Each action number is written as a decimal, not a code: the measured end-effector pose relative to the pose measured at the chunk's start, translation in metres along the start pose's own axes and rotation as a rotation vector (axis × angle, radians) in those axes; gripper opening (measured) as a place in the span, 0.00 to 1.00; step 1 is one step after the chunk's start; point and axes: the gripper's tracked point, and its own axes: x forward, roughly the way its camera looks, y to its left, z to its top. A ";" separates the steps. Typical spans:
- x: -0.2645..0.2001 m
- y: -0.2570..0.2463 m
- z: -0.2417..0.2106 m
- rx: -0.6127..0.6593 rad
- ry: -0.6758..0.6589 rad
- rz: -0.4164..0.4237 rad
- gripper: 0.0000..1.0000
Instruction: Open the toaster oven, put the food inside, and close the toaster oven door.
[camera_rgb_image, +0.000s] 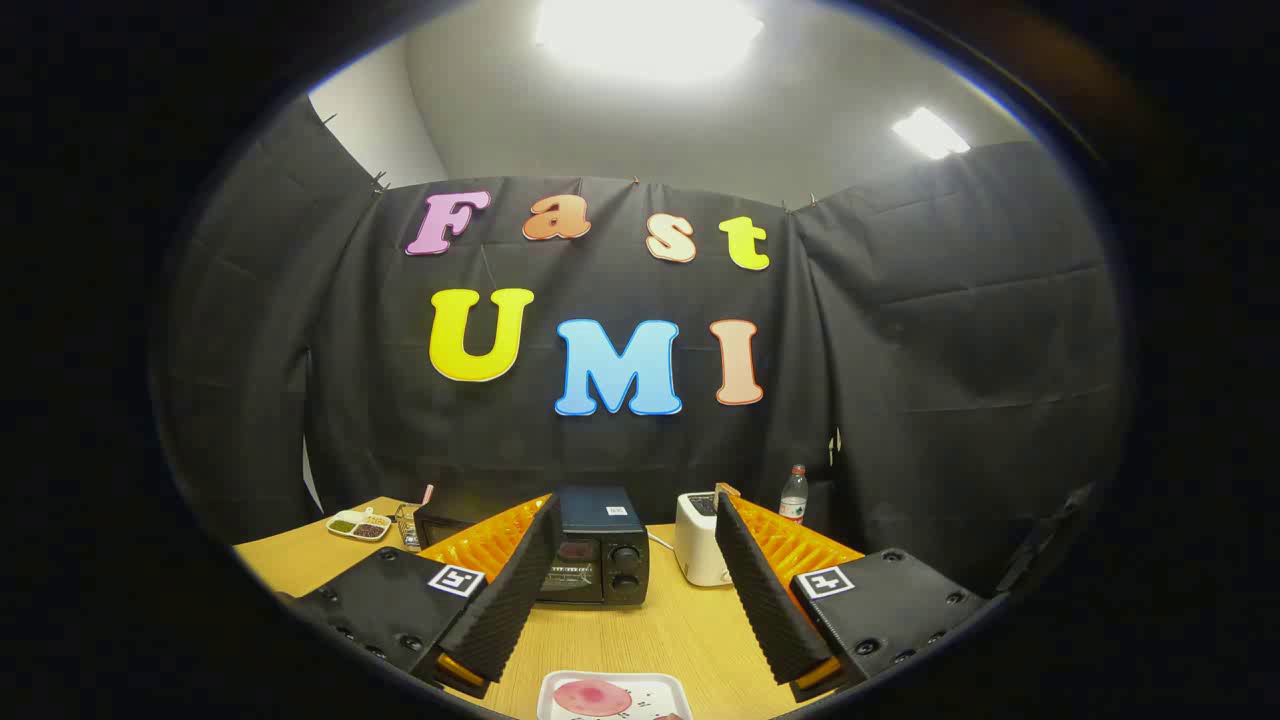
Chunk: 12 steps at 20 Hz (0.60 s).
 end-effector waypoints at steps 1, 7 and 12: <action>-0.001 0.001 0.001 -0.002 -0.002 0.002 0.97; -0.001 0.005 0.001 -0.010 0.007 0.014 0.97; 0.000 0.005 0.002 -0.004 0.007 0.011 0.97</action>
